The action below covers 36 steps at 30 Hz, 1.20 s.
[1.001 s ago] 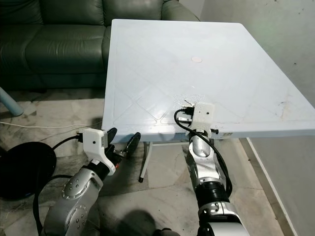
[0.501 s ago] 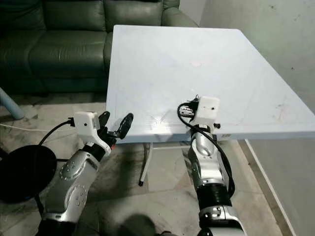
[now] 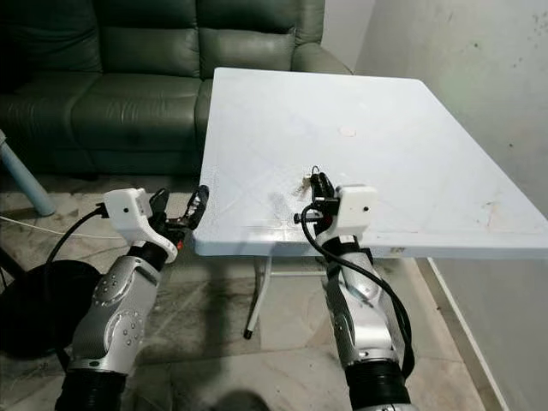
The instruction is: Hang keys on a hook
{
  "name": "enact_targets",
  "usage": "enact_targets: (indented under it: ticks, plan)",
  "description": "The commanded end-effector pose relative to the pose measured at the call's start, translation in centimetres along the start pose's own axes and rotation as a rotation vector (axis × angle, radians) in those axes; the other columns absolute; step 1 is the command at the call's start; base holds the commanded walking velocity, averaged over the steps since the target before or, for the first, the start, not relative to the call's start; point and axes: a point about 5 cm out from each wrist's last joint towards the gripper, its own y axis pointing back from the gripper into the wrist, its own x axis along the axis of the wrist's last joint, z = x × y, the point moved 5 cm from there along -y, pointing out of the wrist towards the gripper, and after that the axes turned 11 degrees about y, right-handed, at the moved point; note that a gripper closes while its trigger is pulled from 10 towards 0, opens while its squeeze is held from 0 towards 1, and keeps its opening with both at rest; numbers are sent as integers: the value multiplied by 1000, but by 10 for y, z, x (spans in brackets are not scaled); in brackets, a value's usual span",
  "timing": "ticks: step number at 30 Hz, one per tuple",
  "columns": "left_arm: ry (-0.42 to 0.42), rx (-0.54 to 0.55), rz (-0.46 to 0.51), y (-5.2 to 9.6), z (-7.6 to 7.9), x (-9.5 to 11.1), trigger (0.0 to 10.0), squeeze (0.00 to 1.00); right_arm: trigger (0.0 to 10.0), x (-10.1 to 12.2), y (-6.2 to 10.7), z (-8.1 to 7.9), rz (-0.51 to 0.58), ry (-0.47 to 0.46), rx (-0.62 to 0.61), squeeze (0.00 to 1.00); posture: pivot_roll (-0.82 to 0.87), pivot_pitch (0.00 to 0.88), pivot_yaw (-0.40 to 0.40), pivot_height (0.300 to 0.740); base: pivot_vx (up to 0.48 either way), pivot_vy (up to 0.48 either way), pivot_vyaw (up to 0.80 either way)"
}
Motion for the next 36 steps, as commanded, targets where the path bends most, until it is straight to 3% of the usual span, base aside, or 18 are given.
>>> enact_targets:
  ticks: [1,7,19,27,36]
  plan:
    - [-8,3,-1,-2,-1,-1,10000,0,10000,4,2,6,0,19,7,0,47,12,-88,732,0,0,0]
    - [-30,-23,-9,-7,2,-2,10000,0,10000,-10,4,9,-86,100,23,0,45,29,-95,732,0,0,0]
    - [-34,-20,6,-10,6,4,10000,0,10000,-17,4,1,-120,118,74,0,79,83,-72,732,0,0,-779]
    - [-32,61,22,6,-13,7,10000,0,10000,-22,12,-9,-147,104,87,0,81,119,-79,732,0,0,-779]
    - [-21,104,25,8,-24,6,10000,0,10000,-20,17,4,-160,122,46,0,36,104,-83,732,0,0,-780]
